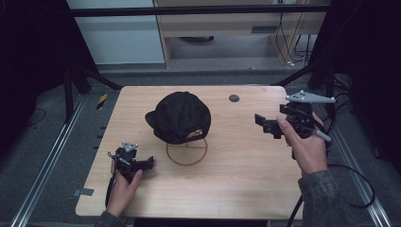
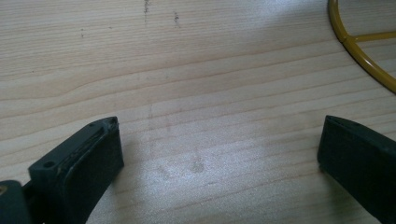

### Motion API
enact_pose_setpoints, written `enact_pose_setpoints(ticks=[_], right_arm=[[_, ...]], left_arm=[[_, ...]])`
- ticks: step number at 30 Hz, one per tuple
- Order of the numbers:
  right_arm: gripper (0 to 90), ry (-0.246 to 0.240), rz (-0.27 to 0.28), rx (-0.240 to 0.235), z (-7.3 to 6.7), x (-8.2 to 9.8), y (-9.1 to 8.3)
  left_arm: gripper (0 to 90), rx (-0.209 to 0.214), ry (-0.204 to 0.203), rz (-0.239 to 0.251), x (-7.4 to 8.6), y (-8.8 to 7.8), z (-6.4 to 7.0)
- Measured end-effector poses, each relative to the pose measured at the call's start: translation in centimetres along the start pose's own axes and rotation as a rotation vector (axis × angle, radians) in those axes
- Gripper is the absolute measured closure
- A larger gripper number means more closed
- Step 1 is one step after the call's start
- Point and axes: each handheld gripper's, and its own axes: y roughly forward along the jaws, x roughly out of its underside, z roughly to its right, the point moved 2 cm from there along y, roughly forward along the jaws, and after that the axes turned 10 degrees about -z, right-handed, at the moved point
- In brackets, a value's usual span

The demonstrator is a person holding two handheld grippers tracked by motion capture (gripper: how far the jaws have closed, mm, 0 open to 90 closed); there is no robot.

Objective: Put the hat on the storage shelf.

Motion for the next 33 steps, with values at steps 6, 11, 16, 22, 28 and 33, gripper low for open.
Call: enact_pose_setpoints(ticks=[6, 11, 16, 22, 28, 33], right_arm=[[7.4, 0.033, -0.017, 0.018, 1.0, 1.5, 0.2], [8.8, 0.051, -0.040, 0.030, 1.7, 3.2, 0.9], [9.1, 0.052, -0.071, 0.032, 2.0, 4.8, 2.1], [9.3, 0.070, -0.084, 0.031, 2.3, 6.4, 3.5], [9.6, 0.077, -0.121, 0.032, 2.1, 8.7, 5.6], [9.7, 0.092, -0.138, 0.029, 2.1, 10.2, 6.8]], left_arm=[[0.0, 0.000, 0.000, 0.000, 0.0, 0.0, 0.0], [0.0, 0.000, 0.000, 0.000, 0.0, 0.0, 0.0], [0.0, 0.000, 0.001, 0.000, 0.0, 0.0, 0.0], [0.0, 0.000, 0.000, 0.000, 0.0, 0.0, 0.0], [0.0, 0.000, 0.000, 0.000, 0.0, 0.0, 0.0], [0.0, 0.000, 0.000, 0.000, 0.0, 0.0, 0.0]])
